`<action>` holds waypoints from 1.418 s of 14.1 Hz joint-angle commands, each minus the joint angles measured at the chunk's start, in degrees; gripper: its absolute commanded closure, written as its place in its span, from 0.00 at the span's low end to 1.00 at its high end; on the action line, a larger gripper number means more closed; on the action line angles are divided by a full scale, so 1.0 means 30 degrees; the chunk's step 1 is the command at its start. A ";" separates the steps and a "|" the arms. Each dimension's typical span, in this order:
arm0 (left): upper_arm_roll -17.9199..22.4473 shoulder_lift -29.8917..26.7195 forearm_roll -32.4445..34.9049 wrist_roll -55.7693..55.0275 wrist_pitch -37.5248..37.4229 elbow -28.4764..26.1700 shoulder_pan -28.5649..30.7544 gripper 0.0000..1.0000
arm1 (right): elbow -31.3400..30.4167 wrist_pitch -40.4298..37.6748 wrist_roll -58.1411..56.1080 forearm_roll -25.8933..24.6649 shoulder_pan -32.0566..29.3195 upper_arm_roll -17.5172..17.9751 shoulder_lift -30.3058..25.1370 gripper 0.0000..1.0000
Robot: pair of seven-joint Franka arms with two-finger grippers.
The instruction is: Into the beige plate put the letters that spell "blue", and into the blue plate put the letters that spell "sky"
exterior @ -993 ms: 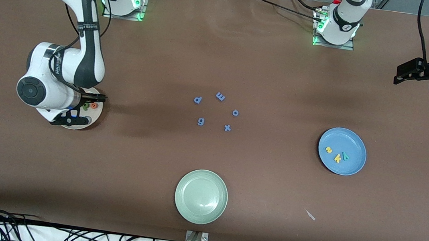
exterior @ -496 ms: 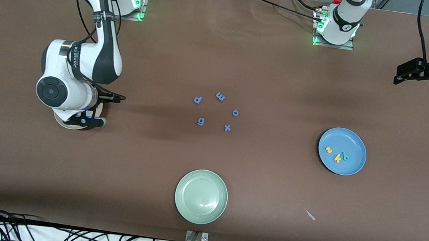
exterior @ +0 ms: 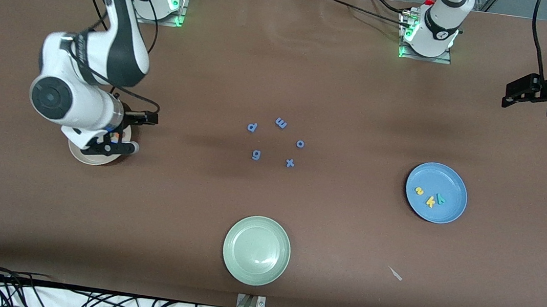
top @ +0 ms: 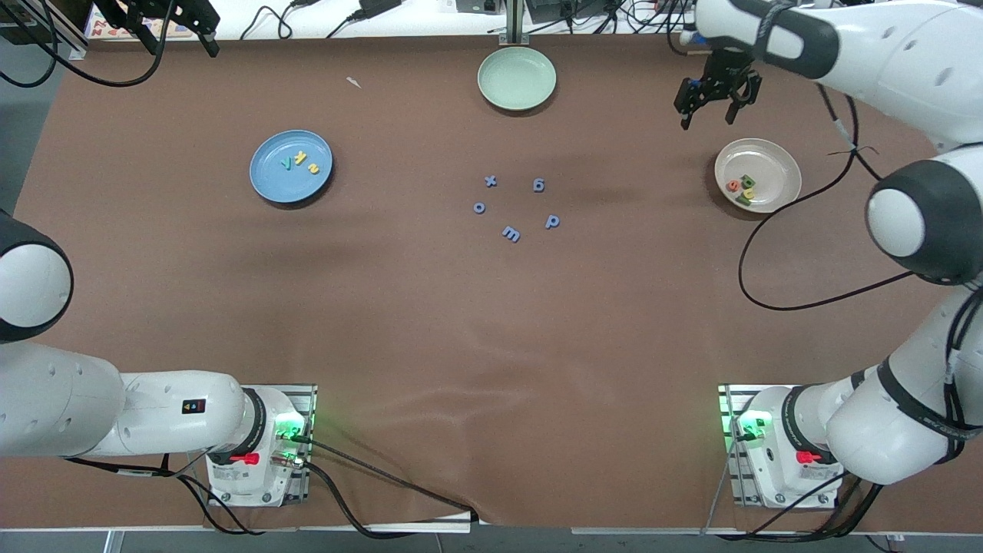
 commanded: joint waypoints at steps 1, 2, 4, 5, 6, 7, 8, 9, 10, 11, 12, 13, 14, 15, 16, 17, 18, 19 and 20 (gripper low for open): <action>-0.0060 0.0277 0.0296 -0.0108 -0.0280 0.0624 -0.0043 0.00 | -0.0816 -0.0291 -0.0208 -0.0369 -0.4295 0.3820 -0.2363 0.00; -0.0031 0.0277 0.0296 -0.0079 -0.0280 0.0624 -0.0014 0.00 | -0.0964 -0.0320 -0.0297 -0.0630 -0.5473 0.4909 -0.2862 0.00; -0.0060 0.0277 0.0296 -0.0108 -0.0280 0.0624 -0.0014 0.00 | -0.1344 -0.0436 -0.0298 -0.1448 -0.6156 0.5154 -0.4004 0.00; -0.0060 0.0277 0.0267 -0.0108 -0.0280 0.0624 -0.0014 0.00 | -0.1346 -0.0785 -0.0269 -0.1975 -0.6506 0.5154 -0.4561 0.00; -0.0060 0.0277 0.0267 -0.0108 -0.0280 0.0624 -0.0043 0.00 | -0.1346 -0.0876 -0.0269 -0.2184 -0.6974 0.5154 -0.5175 0.00; -0.0060 0.0277 0.0296 -0.0108 -0.0280 0.0624 -0.0043 0.00 | -0.1259 -0.1225 -0.0269 -0.2186 -0.7588 0.5154 -0.5733 0.00; -0.0060 0.0277 0.0267 -0.0108 -0.0280 0.0624 -0.0014 0.00 | -0.1113 -0.1721 -0.0298 -0.2157 -0.8232 0.5183 -0.6086 0.00; -0.0031 0.0277 0.0296 -0.0079 -0.0280 0.0624 -0.0014 0.00 | -0.0966 -0.2103 -0.0298 -0.2127 -0.8760 0.5184 -0.6322 0.00; -0.0059 0.0277 0.0296 -0.0108 -0.0280 0.0624 -0.0014 0.00 | -0.0820 -0.2368 -0.0298 -0.1924 -0.9056 0.5184 -0.6440 0.00; -0.0060 0.0277 0.0296 -0.0108 -0.0280 0.0624 -0.0014 0.00 | -0.0441 -0.2951 -0.0269 -0.2096 -0.9233 0.5184 -0.6470 0.00; -0.0060 0.0277 0.0267 -0.0108 -0.0280 0.0624 -0.0014 0.00 | 0.0084 -0.3682 -0.0211 -0.2156 -0.9234 0.5184 -0.6471 0.00; -0.0031 0.0277 0.0296 -0.0108 -0.0280 0.0624 -0.0014 0.00 | 0.0699 -0.4501 -0.0181 -0.2185 -0.9292 0.5184 -0.6442 0.00; -0.0059 0.0277 0.0267 -0.0108 -0.0280 0.0624 -0.0014 0.00 | 0.1169 -0.5292 -0.0094 -0.2215 -0.9351 0.5184 -0.6412 0.00; -0.0060 0.0277 0.0267 -0.0079 -0.0280 0.0624 -0.0014 0.00 | 0.1348 -0.5909 -0.0064 -0.2215 -0.9439 0.5184 -0.6383 0.00; -0.0060 0.0277 0.0267 -0.0108 -0.0280 0.0624 -0.0014 0.00 | 0.1349 -0.5945 0.0023 -0.2447 -0.9469 0.5213 -0.6383 0.00; -0.0060 0.0277 0.0267 -0.0108 -0.0280 0.0624 -0.0043 0.00 | 0.1320 -0.5858 0.0082 -0.2507 -0.9585 0.5213 -0.6383 0.00; -0.0060 0.0277 0.0238 -0.0108 -0.0280 0.0624 -0.0043 0.00 | 0.1291 -0.5625 0.0199 -0.2537 -0.9644 0.5213 -0.6354 0.00; -0.0060 0.0277 0.0238 -0.0108 -0.0280 0.0624 -0.0043 0.00 | 0.1146 -0.5362 0.0287 -0.2508 -0.9645 0.5213 -0.6354 0.00; -0.0060 0.0277 0.0267 -0.0108 -0.0280 0.0624 -0.0072 0.00 | 0.1086 -0.4866 0.0288 -0.2450 -0.9674 0.5213 -0.6325 0.00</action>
